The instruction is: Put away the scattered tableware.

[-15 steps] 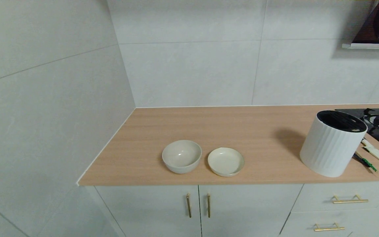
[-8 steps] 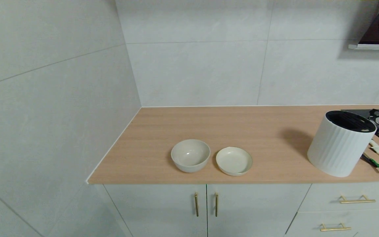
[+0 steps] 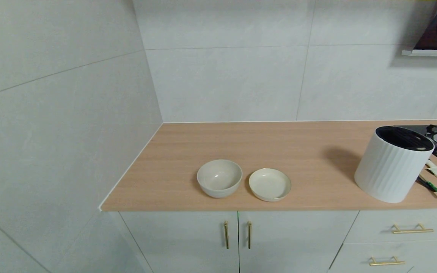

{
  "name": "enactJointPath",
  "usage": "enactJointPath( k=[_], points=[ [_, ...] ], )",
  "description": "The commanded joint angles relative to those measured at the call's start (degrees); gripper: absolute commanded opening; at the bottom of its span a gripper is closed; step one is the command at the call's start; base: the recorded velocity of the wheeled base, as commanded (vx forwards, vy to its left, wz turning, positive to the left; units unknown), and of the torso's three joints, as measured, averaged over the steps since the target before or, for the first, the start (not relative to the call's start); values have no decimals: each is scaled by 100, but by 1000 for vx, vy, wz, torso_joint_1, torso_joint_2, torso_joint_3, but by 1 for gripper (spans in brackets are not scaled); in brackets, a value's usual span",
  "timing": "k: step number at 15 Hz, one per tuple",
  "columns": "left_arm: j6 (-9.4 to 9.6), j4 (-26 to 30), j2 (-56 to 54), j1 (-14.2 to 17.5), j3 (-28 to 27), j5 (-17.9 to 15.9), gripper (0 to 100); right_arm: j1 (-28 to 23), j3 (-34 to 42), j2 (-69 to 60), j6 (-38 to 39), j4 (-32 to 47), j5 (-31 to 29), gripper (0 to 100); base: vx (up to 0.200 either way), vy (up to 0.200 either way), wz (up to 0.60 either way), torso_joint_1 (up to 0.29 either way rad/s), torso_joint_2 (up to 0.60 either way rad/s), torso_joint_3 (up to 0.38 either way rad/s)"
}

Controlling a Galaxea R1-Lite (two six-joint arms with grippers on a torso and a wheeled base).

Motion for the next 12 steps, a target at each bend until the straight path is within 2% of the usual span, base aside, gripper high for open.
enactJointPath(
  k=[1, 12],
  points=[
    [-2, 0, 0, 3, 1, -2, 100, 4, 0, 7, -1, -2, 1, 100, 0, 0, 0, -163, 339, 173],
    [-2, 0, 0, 3, 1, -2, 100, -5, 0, 7, -1, -2, 1, 100, 0, 0, 0, -228, 510, 274]
  ],
)
